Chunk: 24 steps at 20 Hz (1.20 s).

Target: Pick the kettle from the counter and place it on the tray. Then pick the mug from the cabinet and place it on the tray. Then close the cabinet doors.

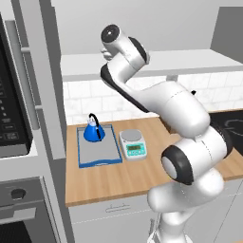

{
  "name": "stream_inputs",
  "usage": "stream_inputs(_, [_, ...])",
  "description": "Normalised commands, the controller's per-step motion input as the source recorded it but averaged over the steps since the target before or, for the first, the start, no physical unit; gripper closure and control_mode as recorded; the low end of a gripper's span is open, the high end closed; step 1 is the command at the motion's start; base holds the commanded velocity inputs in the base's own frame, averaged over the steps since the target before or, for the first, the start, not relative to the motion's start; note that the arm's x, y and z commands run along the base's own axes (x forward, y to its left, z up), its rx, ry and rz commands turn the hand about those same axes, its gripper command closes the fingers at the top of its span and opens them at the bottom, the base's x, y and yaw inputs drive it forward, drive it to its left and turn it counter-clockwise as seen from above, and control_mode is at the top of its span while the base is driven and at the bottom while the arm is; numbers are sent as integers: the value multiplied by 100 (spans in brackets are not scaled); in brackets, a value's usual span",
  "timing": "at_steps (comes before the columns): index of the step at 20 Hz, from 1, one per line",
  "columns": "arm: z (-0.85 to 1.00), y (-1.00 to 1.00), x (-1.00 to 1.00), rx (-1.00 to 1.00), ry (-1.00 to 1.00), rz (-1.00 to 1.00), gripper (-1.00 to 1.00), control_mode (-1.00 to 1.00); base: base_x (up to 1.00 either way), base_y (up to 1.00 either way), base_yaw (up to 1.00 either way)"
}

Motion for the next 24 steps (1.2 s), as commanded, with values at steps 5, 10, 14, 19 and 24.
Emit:
stream_inputs(5, [0,0,-91,7,0,18,100,-100,0,0,0])
stream_inputs(10, [0,0,-98,7,0,33,100,-100,0,0,0])
stream_inputs(14, [1,6,-95,1,0,45,100,-100,0,0,0])
stream_inputs(19, [0,11,-88,0,1,54,100,-100,0,0,0])
stream_inputs(24, [-9,6,-81,0,5,57,100,-100,0,0,0])
